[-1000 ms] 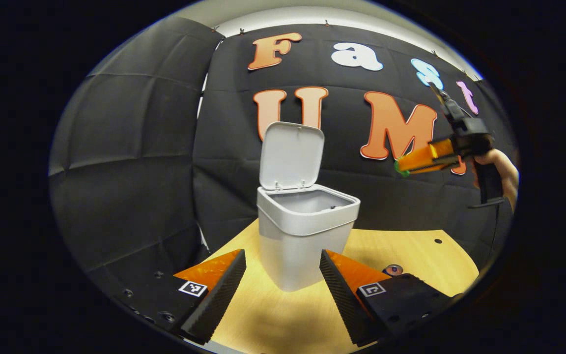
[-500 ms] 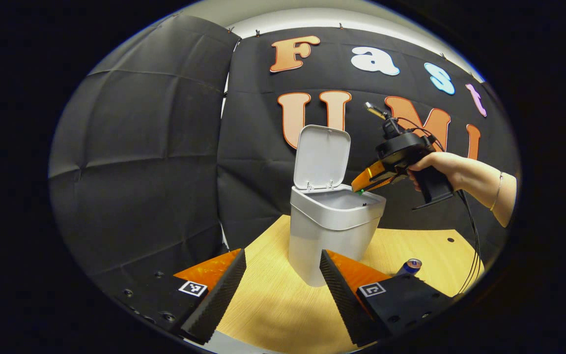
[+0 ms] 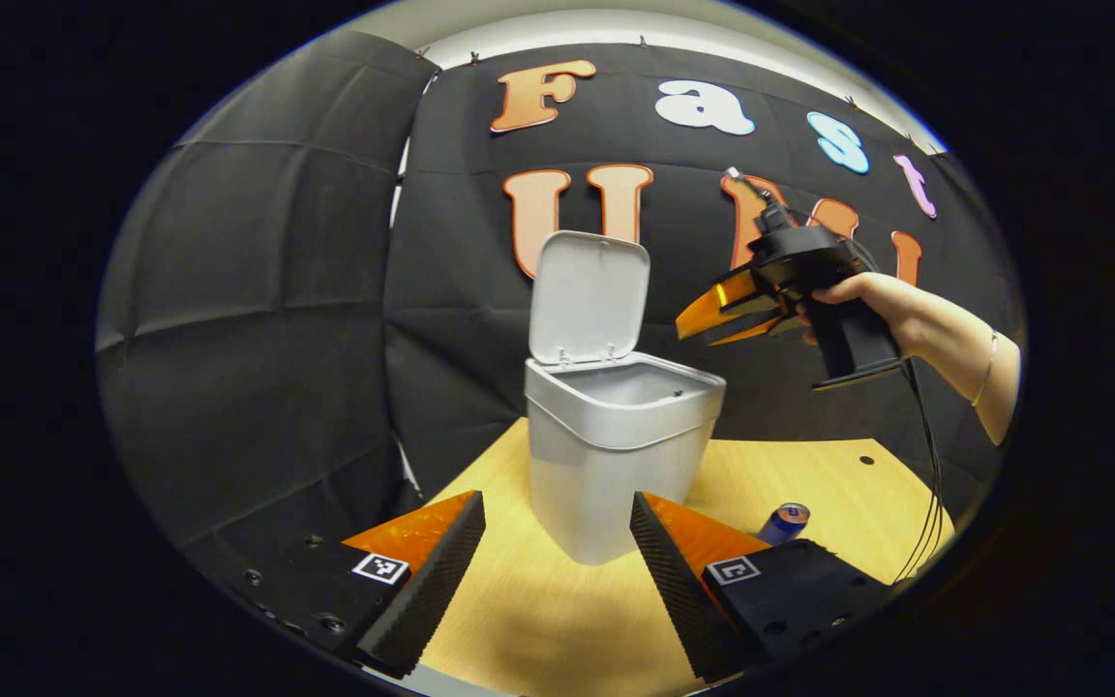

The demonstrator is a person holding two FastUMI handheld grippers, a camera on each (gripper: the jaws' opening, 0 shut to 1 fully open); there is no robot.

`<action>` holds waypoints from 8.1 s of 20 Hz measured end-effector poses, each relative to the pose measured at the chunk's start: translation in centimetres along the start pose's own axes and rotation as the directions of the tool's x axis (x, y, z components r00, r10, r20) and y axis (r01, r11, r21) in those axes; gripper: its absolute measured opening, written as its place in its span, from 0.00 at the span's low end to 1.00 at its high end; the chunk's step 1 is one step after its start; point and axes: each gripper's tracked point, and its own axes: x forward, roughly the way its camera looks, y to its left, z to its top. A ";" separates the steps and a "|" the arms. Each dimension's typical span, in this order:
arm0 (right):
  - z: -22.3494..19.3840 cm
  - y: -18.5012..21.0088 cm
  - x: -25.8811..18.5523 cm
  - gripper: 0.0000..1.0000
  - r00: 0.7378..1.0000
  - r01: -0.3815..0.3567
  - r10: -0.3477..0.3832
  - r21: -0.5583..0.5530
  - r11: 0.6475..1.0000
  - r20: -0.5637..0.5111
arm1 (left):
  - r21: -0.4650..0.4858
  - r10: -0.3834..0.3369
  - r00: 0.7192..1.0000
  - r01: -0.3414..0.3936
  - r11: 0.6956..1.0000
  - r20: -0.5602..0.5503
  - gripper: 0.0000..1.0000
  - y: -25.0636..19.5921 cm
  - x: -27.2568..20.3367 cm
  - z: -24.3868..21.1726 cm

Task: Press the lid of the desktop garbage bin to open it, pick up the crumpled paper on the desktop and throw it into the bin, then pick up the pop can on the desktop and drop it into the bin, and finally close the garbage bin lid.

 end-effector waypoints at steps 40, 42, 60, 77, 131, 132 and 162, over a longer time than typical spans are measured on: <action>-15.8 -28.5 -30.7 0.55 0.887 0.459 -0.461 0.119 0.880 -0.011 | 0.093 -0.247 0.902 0.297 0.950 -0.354 0.94 -30.9 17.0 -22.3; -15.7 -28.6 -30.7 0.55 0.885 0.462 -0.464 0.125 0.878 -0.014 | 0.102 -0.250 0.900 0.304 0.947 -0.356 0.84 -31.1 17.1 -22.1; -16.7 -23.2 -26.0 0.55 0.953 0.279 -0.298 0.228 0.933 0.055 | -0.074 -0.226 0.950 0.215 0.974 -0.214 0.81 -16.6 8.4 7.5; -17.6 -23.4 -28.1 0.54 0.919 0.338 -0.386 0.342 0.877 0.083 | 0.005 -0.038 0.938 0.042 0.999 -0.346 0.88 -8.6 25.3 6.6; -20.0 -21.1 -28.1 0.54 0.966 0.223 -0.256 0.405 0.887 0.030 | 0.046 0.186 0.981 -0.183 0.982 -0.050 0.96 -8.1 22.6 5.8; -19.9 -21.2 -28.4 0.54 0.965 0.226 -0.260 0.407 0.885 0.030 | 0.010 0.188 0.982 -0.188 0.982 -0.031 0.95 -8.1 22.6 6.4; -10.3 -20.9 -38.3 0.89 0.681 0.593 -0.603 0.172 0.787 0.415 | 0.010 -0.249 0.966 0.249 0.968 0.073 0.94 -27.6 4.0 7.7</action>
